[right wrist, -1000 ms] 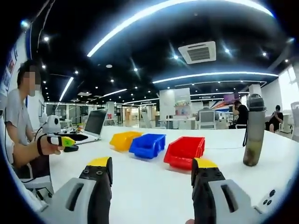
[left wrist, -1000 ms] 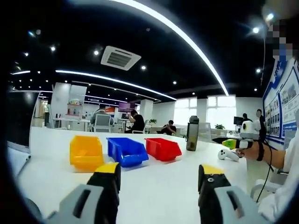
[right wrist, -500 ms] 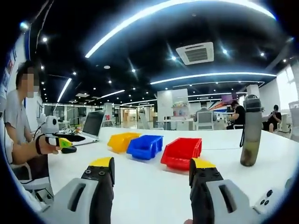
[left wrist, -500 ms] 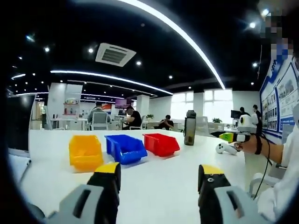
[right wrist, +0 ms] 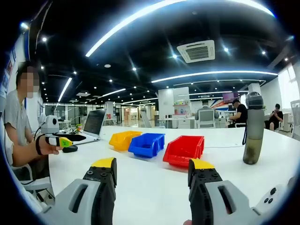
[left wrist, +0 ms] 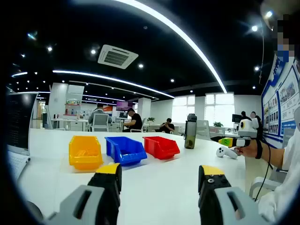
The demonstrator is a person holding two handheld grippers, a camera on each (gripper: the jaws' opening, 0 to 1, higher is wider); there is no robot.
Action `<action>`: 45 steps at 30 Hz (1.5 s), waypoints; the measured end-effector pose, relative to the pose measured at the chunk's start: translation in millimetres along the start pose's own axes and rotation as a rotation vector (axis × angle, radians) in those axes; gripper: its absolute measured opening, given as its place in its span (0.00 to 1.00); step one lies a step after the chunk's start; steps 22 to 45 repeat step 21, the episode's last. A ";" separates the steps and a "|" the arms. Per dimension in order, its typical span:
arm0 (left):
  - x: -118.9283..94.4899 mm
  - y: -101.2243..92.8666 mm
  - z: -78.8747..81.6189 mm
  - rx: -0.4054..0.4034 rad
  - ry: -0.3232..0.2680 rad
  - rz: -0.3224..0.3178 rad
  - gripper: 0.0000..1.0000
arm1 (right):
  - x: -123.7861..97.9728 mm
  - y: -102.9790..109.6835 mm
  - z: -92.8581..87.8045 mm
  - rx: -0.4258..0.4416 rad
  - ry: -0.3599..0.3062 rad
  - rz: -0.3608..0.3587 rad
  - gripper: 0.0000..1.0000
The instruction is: Take apart the toy blocks one by one and place each separated block into its matching bin, sorting the blocks by their type until all the connected pieces are disassembled and separated into the correct bins
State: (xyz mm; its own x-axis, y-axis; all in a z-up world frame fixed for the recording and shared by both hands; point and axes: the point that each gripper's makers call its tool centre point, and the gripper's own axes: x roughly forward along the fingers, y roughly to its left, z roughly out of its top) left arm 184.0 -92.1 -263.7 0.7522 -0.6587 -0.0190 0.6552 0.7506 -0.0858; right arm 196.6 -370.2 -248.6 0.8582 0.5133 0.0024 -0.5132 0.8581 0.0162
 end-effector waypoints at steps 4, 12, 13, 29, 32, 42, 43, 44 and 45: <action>1.2 -1.1 -0.1 0.002 0.000 -0.003 0.66 | 0.1 0.4 0.5 -0.001 0.000 0.002 0.61; 1.5 0.0 0.7 0.002 -0.002 0.001 0.66 | -0.5 -0.2 0.5 -0.004 0.002 0.001 0.60; 1.7 0.3 0.7 0.002 -0.002 0.001 0.66 | -0.8 -0.7 0.1 -0.004 0.003 0.000 0.60; 4.0 -1.0 -2.6 0.000 0.005 -0.003 0.65 | -2.0 -3.1 -3.3 0.002 0.009 -0.007 0.58; 4.0 -1.0 -2.6 0.000 0.005 -0.003 0.65 | -2.0 -3.1 -3.3 0.002 0.009 -0.007 0.58; 4.0 -1.0 -2.6 0.000 0.005 -0.003 0.65 | -2.0 -3.1 -3.3 0.002 0.009 -0.007 0.58; 4.0 -1.0 -2.6 0.000 0.005 -0.003 0.65 | -2.0 -3.1 -3.3 0.002 0.009 -0.007 0.58; 4.0 -1.0 -2.6 0.000 0.005 -0.003 0.65 | -2.0 -3.1 -3.3 0.002 0.009 -0.007 0.58; 4.0 -1.0 -2.6 0.000 0.005 -0.003 0.65 | -2.0 -3.1 -3.3 0.002 0.009 -0.007 0.58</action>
